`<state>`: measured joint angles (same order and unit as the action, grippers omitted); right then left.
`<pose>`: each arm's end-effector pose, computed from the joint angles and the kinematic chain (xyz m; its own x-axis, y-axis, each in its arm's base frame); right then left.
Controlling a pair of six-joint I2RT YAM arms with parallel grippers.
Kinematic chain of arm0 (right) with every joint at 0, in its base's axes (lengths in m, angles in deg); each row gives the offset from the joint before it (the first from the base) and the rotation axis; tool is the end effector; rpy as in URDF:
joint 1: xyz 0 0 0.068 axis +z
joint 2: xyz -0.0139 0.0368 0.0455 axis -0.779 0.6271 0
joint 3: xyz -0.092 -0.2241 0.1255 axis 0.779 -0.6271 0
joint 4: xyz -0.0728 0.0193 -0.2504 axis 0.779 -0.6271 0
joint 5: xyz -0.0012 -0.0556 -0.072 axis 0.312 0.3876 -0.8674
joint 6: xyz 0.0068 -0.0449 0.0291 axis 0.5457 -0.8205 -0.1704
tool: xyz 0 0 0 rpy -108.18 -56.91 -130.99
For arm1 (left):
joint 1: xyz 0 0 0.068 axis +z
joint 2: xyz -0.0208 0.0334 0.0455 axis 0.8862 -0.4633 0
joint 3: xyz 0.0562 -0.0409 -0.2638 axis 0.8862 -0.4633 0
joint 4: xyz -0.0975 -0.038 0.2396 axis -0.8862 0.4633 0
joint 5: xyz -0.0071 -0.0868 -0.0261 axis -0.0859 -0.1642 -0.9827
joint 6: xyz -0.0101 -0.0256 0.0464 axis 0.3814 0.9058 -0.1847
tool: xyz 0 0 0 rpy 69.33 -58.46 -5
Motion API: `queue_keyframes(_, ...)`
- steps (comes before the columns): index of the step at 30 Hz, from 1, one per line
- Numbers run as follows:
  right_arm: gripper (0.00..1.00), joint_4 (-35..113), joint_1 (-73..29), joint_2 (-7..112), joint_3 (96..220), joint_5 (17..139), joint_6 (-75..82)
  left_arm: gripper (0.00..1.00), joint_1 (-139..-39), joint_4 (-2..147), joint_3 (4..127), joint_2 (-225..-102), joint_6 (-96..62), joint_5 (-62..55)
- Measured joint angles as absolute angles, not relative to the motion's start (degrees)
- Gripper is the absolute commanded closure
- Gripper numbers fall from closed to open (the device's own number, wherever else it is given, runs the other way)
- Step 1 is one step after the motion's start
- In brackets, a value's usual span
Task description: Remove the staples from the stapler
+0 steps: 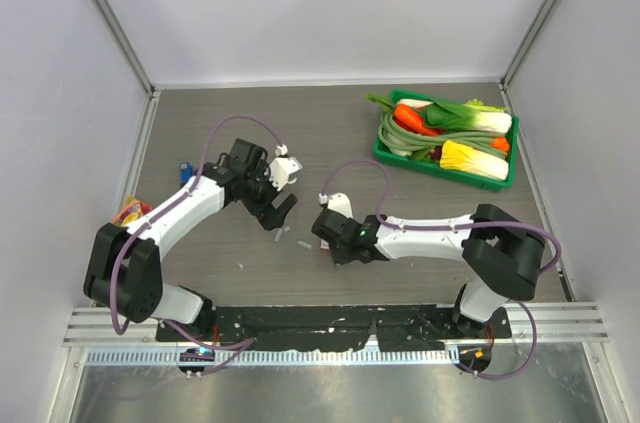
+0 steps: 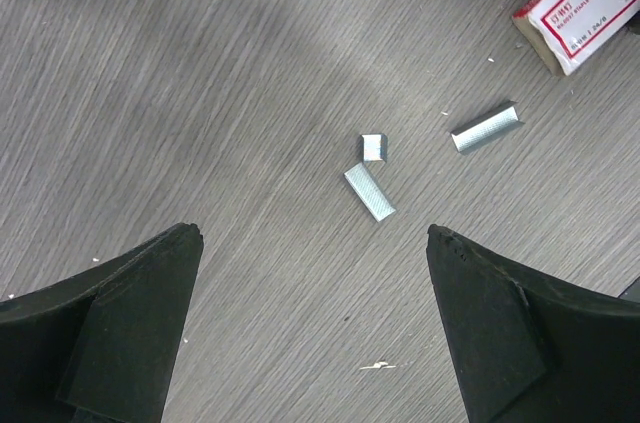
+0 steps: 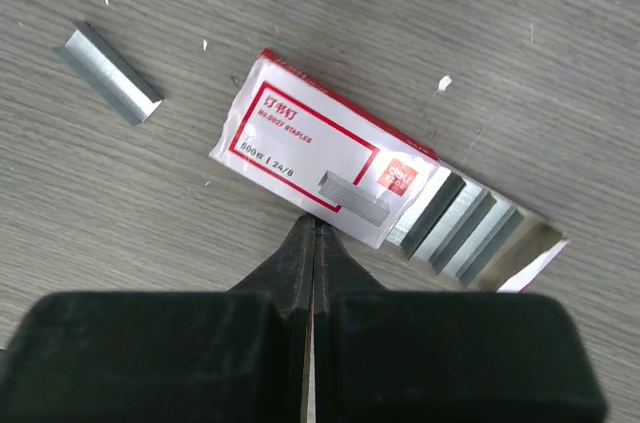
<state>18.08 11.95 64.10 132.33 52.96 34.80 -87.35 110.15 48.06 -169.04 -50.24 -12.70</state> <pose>0.1451 0.2630 0.1589 -0.8106 -0.2900 -0.5088 -0.3728 0.9255 0.0664 0.2465 -0.1264 0.2235 -0.5524 0.6386 -0.5357 0.7842 0.6160 -0.0743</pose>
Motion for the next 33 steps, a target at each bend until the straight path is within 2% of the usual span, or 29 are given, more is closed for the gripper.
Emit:
queue_keyframes(12, 0.99, 19.3, 8.6, 64.1, 132.1, 52.9, 32.6, 0.0, -86.7, 110.1, 48.0, -168.3, -50.5, -13.4)
queue_keyframes(33, 0.99, 16.2, 7.8, 55.4, 124.8, 52.9, 31.2, 0.0, -87.2, 110.1, 48.0, -168.2, -50.5, -14.4)
